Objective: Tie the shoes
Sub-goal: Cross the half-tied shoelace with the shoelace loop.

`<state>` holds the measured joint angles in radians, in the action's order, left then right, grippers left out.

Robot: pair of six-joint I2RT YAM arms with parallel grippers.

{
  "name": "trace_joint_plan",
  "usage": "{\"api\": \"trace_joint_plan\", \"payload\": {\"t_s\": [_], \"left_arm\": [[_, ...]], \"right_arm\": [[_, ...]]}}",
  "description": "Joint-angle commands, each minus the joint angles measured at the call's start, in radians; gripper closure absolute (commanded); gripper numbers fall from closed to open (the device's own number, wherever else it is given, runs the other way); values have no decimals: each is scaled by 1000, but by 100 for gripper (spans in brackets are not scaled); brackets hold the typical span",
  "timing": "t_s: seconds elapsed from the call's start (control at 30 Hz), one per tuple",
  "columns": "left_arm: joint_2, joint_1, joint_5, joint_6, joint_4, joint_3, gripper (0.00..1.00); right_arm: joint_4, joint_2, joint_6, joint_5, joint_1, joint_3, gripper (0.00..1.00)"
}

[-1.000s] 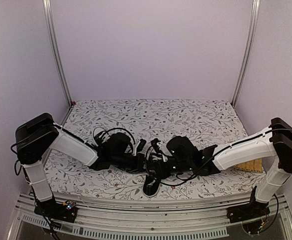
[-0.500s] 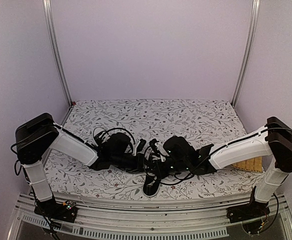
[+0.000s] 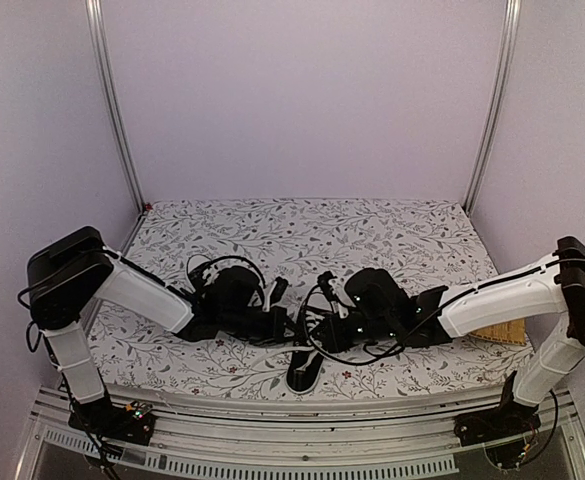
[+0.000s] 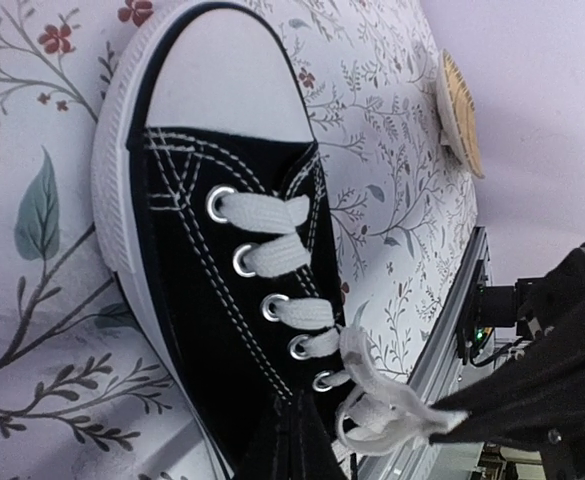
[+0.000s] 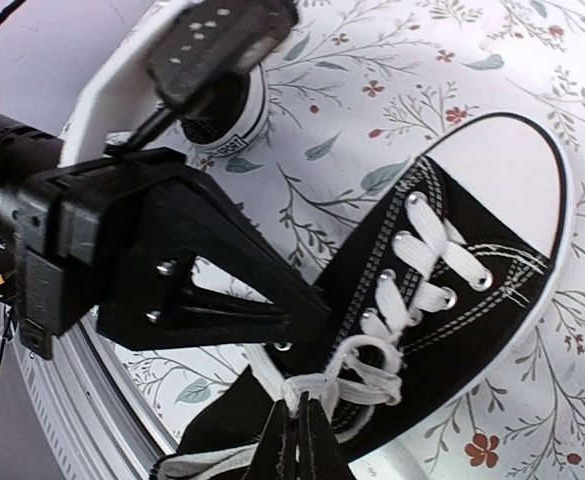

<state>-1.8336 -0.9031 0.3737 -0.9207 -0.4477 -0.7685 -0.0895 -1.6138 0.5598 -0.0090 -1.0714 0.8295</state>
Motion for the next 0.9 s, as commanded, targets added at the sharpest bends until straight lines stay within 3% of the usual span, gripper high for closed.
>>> {"api": "trace_joint_plan", "payload": {"t_s": [0.0, 0.33, 0.43, 0.57, 0.87], "left_arm": [[41, 9, -36, 9, 21, 23, 100], [83, 2, 2, 69, -43, 39, 100], [87, -9, 18, 93, -37, 28, 79], [64, -21, 36, 94, -31, 9, 68], [2, -45, 64, 88, -23, -37, 67]], "right_arm": [[-35, 40, 34, -34, 48, -57, 97], [-166, 64, 75, -158, 113, -143, 97], [-190, 59, 75, -178, 113, -145, 97], [-205, 49, 78, -191, 115, -143, 97], [-211, 43, 83, -194, 115, -143, 97]]}}
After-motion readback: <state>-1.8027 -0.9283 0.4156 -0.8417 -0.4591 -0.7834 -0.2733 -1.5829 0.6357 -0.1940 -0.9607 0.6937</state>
